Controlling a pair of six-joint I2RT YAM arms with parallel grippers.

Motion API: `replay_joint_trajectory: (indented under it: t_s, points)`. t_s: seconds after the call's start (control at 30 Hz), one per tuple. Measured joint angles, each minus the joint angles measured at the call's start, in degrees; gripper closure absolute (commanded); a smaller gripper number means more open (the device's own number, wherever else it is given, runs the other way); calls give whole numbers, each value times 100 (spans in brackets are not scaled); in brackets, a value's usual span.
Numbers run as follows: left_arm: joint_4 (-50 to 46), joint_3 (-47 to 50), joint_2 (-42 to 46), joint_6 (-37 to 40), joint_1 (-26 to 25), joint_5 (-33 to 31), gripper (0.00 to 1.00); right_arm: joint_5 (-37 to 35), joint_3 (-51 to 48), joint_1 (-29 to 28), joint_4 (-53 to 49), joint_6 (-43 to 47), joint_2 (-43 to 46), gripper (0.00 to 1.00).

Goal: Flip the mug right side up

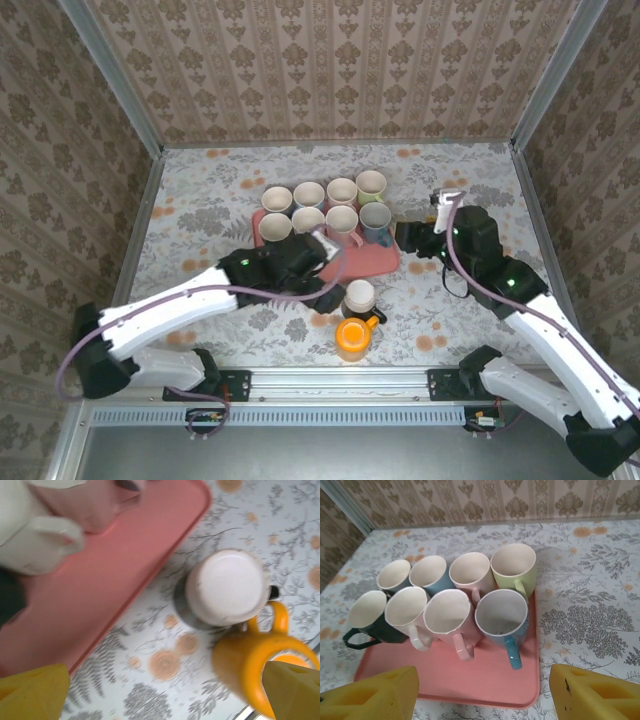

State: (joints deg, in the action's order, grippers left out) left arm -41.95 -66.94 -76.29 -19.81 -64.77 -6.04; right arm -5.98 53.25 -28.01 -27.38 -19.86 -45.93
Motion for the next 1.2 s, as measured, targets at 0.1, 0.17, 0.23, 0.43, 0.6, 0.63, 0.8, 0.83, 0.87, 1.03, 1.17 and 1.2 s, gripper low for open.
replay_joint_trajectory:
  t_s: [0.1,0.17,0.23,0.43,0.6,0.63,0.8,0.83,0.87,1.03,1.17,1.2]
  points:
    - [109,-501,-723,37,-85,197,0,0,-118,0,-166,-33,487,22]
    - [140,-804,-1154,42,-90,326,0,0,-138,0,-317,-33,769,22]
    - [153,-1084,-1556,39,-87,435,0,0,-138,0,-428,-33,1008,21]
    - [63,-1711,-2542,39,-87,568,0,0,-260,0,-699,-4,1523,19]
    - [-63,-1867,-2973,35,-85,586,1,0,-431,0,-826,13,1792,18]
    - [-96,-1867,-3008,31,-83,590,2,0,-470,0,-850,13,1832,18]
    - [-136,-1836,-3038,-52,-74,704,8,42,-638,0,-872,11,1899,18]
    - [-109,-1794,-3036,-74,-68,743,8,44,-654,0,-872,11,1899,18]
    - [-81,-1735,-3032,-98,-48,785,8,46,-669,0,-870,11,1899,18]
    - [-68,-1491,-3021,-142,-7,931,3,92,-719,0,-868,11,1899,18]
    - [-48,-1467,-3021,-186,0,1001,6,175,-758,0,-861,7,1899,18]
    - [-31,-1467,-3021,-201,-2,1016,10,177,-767,0,-859,7,1899,18]
